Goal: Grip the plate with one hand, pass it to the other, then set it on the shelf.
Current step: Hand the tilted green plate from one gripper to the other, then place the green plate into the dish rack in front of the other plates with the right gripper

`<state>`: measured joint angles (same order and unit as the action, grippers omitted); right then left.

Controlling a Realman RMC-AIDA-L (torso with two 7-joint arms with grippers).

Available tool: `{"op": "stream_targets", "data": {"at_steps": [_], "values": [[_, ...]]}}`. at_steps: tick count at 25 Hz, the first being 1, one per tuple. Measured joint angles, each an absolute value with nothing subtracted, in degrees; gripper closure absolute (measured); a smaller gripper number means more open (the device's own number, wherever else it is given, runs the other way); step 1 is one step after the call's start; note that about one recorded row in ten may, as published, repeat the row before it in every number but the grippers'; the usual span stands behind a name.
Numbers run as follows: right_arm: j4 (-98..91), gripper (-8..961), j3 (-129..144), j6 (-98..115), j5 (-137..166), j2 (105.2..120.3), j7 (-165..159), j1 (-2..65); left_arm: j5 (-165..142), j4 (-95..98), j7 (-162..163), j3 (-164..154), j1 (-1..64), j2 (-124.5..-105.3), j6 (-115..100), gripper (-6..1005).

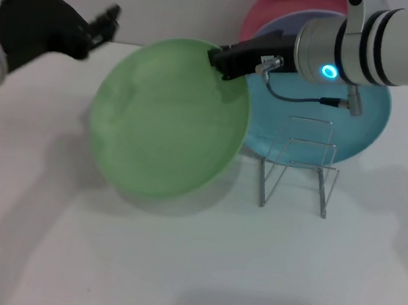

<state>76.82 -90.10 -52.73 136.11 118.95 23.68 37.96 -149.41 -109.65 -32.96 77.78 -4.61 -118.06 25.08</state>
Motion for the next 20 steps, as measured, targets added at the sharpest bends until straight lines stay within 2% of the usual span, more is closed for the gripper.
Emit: {"op": "stream_targets", "data": {"at_steps": [7,12,13,14,15,16,18,19,20], "values": [[84.5,914,-87.6,-48.9,139.1,118.98,27.7,33.9,-149.4,-108.2,-33.0,77.7,-7.2,-118.07,16.9,343],[94.0,914,-87.1,-46.1,139.2,118.99,35.3,28.1,-149.0,-100.1,-32.2,77.5,-9.4,-118.18,-0.3,343],[97.5,914,-86.3,-44.6,139.0,119.00,39.3,25.4,-148.9,-99.2,-32.1,77.4,-9.4,-118.19,-1.7,343],[97.5,914,-86.3,-44.6,139.0,119.00,39.3,25.4,-148.9,-98.3,-31.9,77.2,-9.4,-118.22,-3.3,343],[100.6,914,-84.5,-41.3,138.9,119.01,44.1,21.6,-148.9,-97.1,-31.7,76.9,-9.4,-118.22,-5.2,342],[100.6,914,-84.5,-41.3,138.9,119.01,44.1,21.6,-148.9,-97.1,-31.7,76.9,-9.4,-118.22,-5.2,342],[104.1,914,-81.9,-35.6,138.0,119.00,51.6,15.9,-148.8,-93.1,-31.5,75.8,-9.5,-118.29,-11.2,342],[104.1,913,-81.9,-35.6,138.0,119.00,51.6,15.9,-148.8,-92.3,-31.4,75.6,-9.4,-118.34,-12.5,341],[105.6,913,-80.4,-32.8,135.2,118.99,58.2,12.4,-148.8,-91.5,-31.3,75.4,-9.4,-118.35,-13.4,341]]}}
